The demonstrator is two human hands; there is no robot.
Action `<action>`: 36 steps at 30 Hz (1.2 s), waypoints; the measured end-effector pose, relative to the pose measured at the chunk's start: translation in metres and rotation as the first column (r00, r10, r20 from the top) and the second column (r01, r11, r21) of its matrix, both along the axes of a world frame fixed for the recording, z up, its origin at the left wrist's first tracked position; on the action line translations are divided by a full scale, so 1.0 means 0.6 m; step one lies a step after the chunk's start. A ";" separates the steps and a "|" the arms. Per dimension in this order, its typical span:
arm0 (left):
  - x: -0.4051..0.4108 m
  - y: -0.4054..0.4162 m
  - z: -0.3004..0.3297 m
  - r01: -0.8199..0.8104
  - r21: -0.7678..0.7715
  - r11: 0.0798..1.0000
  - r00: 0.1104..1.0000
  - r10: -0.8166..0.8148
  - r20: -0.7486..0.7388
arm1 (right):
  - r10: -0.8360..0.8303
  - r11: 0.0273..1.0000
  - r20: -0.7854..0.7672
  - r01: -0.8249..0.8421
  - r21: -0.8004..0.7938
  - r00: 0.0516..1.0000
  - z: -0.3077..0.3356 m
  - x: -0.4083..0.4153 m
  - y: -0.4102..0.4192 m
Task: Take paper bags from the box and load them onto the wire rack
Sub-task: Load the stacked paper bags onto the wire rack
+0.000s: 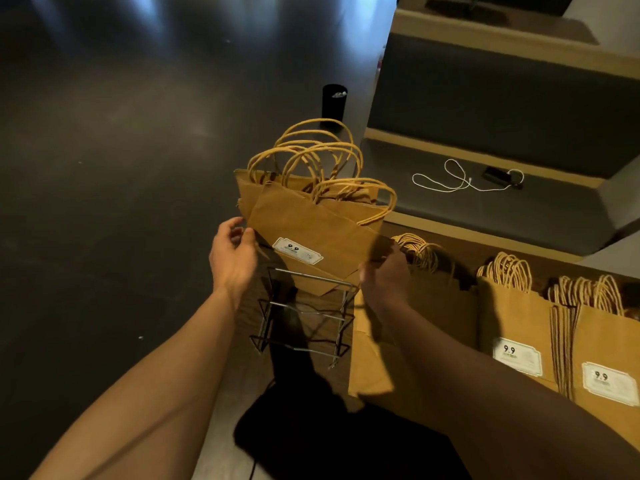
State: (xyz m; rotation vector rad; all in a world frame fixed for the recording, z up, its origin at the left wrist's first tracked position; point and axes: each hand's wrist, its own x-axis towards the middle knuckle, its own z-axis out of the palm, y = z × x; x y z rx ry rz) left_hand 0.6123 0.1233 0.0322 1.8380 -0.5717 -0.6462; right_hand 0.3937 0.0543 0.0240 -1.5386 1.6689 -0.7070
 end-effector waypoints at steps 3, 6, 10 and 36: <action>-0.007 -0.002 -0.003 0.024 0.078 0.997 0.999 -0.026 0.026 | -0.014 0.999 0.079 0.017 -0.039 0.997 0.005 0.005 0.007; -0.012 -0.003 -0.003 0.029 0.159 0.987 0.998 -0.039 0.058 | -0.039 0.998 0.131 0.044 -0.040 0.991 0.014 0.010 0.004; -0.020 0.003 0.001 -0.054 0.251 0.966 0.989 0.017 0.148 | -0.091 0.994 0.190 0.079 0.072 0.978 0.016 0.000 -0.004; -0.363 -0.052 -0.068 0.537 0.652 0.535 0.780 -0.609 -0.143 | -0.326 0.848 -0.070 0.324 0.419 0.943 -0.049 -0.288 0.003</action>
